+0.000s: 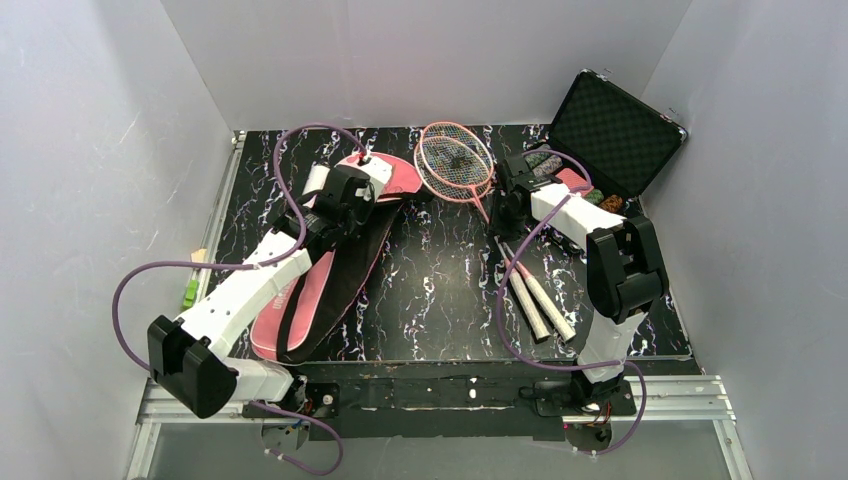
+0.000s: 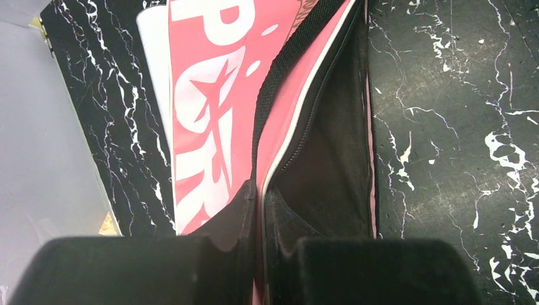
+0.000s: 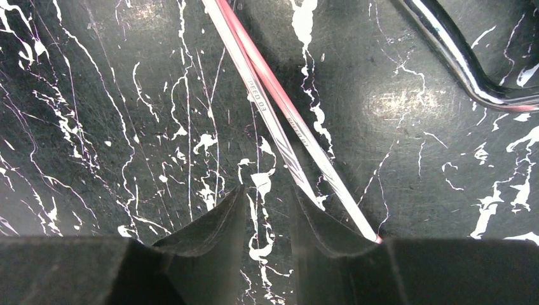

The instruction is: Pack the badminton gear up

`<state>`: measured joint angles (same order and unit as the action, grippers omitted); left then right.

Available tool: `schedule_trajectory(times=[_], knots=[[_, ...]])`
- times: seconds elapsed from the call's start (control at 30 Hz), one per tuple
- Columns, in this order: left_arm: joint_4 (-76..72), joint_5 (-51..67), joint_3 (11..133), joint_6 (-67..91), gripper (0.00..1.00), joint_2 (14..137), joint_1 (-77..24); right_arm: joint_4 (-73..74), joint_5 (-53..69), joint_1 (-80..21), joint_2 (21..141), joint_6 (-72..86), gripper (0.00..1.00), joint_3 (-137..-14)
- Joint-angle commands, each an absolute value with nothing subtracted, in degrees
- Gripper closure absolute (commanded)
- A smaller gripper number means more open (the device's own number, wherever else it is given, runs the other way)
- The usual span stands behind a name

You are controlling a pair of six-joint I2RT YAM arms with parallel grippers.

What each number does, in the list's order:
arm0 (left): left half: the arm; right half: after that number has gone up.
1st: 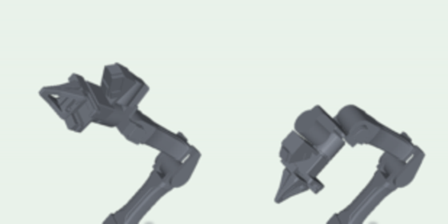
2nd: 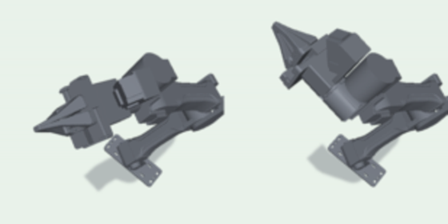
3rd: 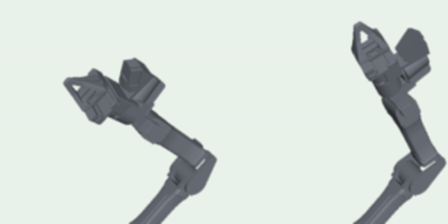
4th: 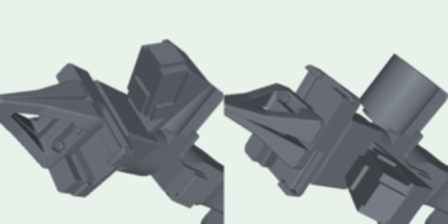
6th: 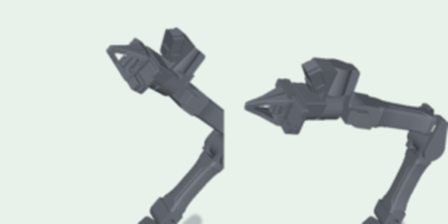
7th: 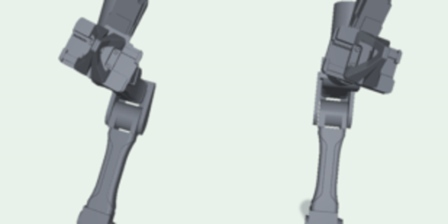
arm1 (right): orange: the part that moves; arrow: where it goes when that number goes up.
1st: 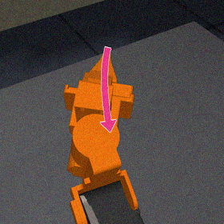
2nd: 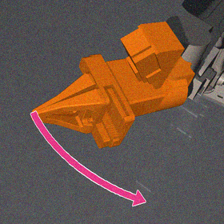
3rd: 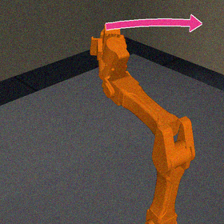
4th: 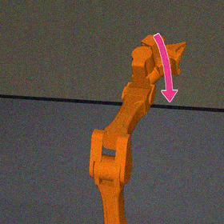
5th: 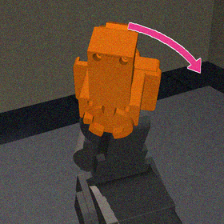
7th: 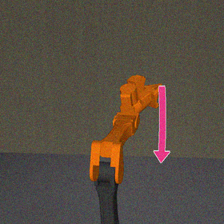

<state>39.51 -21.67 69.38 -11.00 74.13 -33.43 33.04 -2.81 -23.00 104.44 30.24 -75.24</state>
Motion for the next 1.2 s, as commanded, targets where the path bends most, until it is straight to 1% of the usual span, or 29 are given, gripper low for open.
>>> schedule_trajectory(times=[0.0,0.33,0.47,1.17], knots=[[37.7,-21.8,72.1,-9.2,1.00,70.7,-33.1,31.6,-3.4,-22.9,104.2,30.6,0.62,-75.2],[40.2,-19.8,73.3,-8.4,1.00,67.3,-31.8,31.8,-3.7,-22.0,104.8,29.7,0.62,-75.5],[40.6,-19.1,74.6,-8.0,1.00,68.1,-31.6,31.6,-3.2,-22.0,105.1,29.7,0.63,-75.5],[37.1,-18.4,70.9,-7.2,1.00,69.1,-31.6,28.8,0.4,-22.0,107.8,31.4,0.67,-71.3]])
